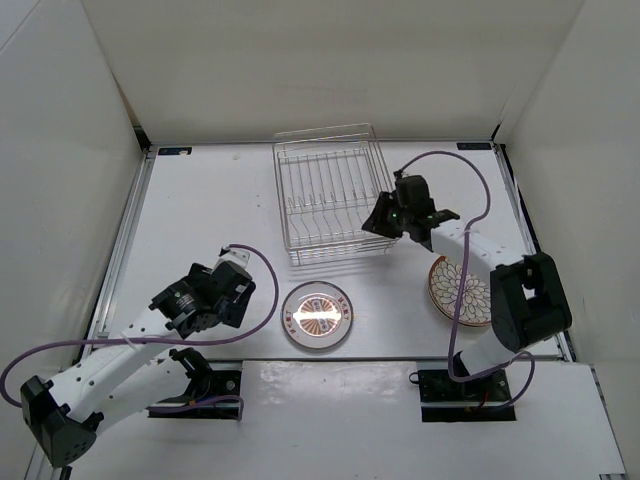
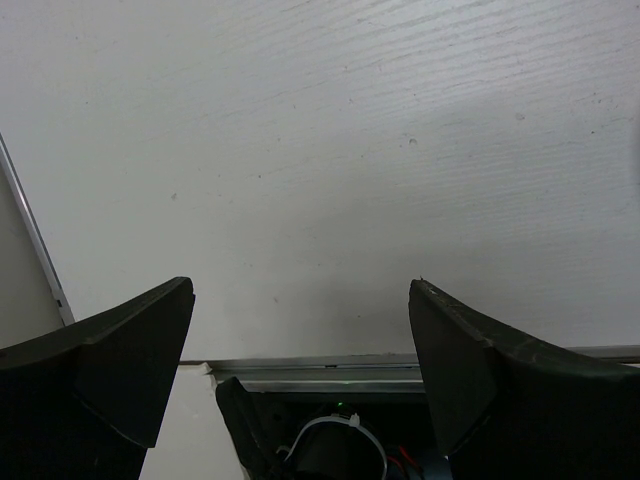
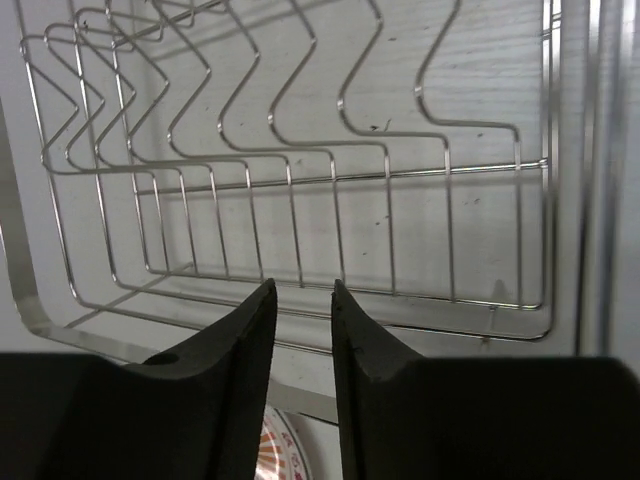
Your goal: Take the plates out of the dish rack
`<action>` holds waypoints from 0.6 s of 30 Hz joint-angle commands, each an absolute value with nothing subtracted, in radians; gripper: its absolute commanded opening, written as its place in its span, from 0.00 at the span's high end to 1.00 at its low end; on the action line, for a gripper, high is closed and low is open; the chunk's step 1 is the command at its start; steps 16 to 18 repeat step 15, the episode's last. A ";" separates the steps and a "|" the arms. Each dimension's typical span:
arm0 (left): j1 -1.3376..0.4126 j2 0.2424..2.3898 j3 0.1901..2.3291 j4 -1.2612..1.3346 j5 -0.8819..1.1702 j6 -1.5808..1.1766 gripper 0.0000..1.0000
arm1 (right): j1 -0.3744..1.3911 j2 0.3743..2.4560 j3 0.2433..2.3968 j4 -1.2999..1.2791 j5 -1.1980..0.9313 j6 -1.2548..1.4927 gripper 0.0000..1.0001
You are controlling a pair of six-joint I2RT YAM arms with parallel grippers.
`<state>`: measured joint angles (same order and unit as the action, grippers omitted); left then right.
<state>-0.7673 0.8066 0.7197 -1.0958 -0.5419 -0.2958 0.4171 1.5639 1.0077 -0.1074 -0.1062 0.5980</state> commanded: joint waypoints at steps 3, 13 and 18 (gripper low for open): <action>-0.764 0.782 0.735 -1.083 -0.525 -0.287 0.03 | 0.459 1.504 1.166 -0.237 -0.037 0.562 0.56; -0.762 0.632 0.698 -1.014 -0.502 -0.272 0.00 | 0.456 1.134 1.192 -0.515 0.226 0.345 0.27; -0.762 0.640 0.698 -1.020 -0.515 -0.276 0.00 | 0.456 1.091 1.178 -0.569 0.247 0.322 0.26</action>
